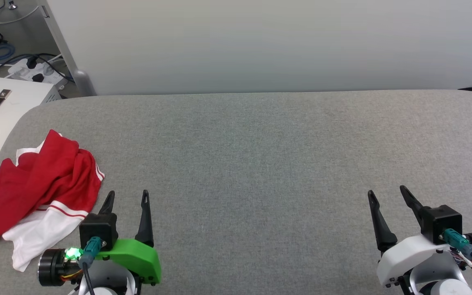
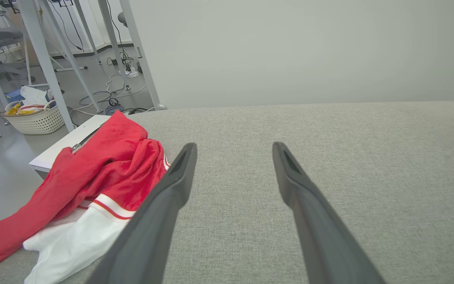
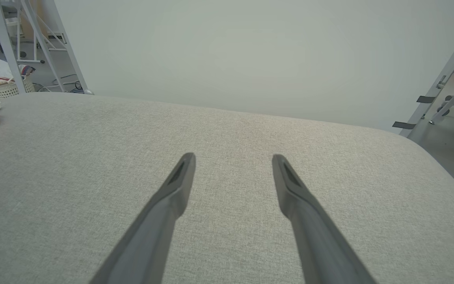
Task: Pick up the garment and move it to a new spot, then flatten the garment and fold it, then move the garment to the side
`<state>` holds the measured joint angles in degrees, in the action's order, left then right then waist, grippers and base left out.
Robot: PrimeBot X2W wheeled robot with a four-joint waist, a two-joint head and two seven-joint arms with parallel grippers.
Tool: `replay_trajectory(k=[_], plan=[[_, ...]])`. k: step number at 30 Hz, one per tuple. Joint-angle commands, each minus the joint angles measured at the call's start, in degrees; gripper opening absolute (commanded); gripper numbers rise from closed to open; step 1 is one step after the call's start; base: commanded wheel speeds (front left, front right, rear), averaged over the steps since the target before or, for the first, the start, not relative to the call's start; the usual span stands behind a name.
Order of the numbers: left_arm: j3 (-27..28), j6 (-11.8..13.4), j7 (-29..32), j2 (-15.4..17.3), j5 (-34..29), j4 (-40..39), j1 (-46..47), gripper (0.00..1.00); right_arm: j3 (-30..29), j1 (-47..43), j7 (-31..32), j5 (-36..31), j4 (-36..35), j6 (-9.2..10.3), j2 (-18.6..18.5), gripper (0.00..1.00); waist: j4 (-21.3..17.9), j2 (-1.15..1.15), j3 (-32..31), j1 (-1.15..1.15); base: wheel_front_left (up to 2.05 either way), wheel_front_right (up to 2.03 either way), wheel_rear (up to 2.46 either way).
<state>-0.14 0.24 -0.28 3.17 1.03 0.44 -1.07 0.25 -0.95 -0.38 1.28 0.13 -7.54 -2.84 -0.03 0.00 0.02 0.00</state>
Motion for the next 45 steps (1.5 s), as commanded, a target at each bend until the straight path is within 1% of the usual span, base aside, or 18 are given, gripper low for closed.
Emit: replay_trajectory(k=[1, 36, 45], plan=[[-0.19, -0.37, -0.68, -0.02, 0.49, 0.23, 0.32, 1.0, 0.22, 0.37, -0.77, 0.6, 0.36, 0.0, 0.0, 1.0, -0.02, 0.0, -0.01, 0.0, 0.0, 0.0, 0.0], [-0.93, -2.4, -4.81, -0.1, 4.98, 3.08, 1.46, 1.0, 0.71, 1.09, -4.56, 6.64, 0.77, 0.02, -0.01, 1.0, -0.27, 0.0, -0.14, 0.0, 0.0, 0.0, 0.0], [-0.58, -2.75, -5.89, -0.12, 5.73, 3.74, 2.05, 1.0, 1.21, 1.32, -4.97, 6.88, 0.24, 0.02, -0.02, 1.0, 0.86, 0.0, -0.11, 0.0, 0.0, 0.0, 0.0]])
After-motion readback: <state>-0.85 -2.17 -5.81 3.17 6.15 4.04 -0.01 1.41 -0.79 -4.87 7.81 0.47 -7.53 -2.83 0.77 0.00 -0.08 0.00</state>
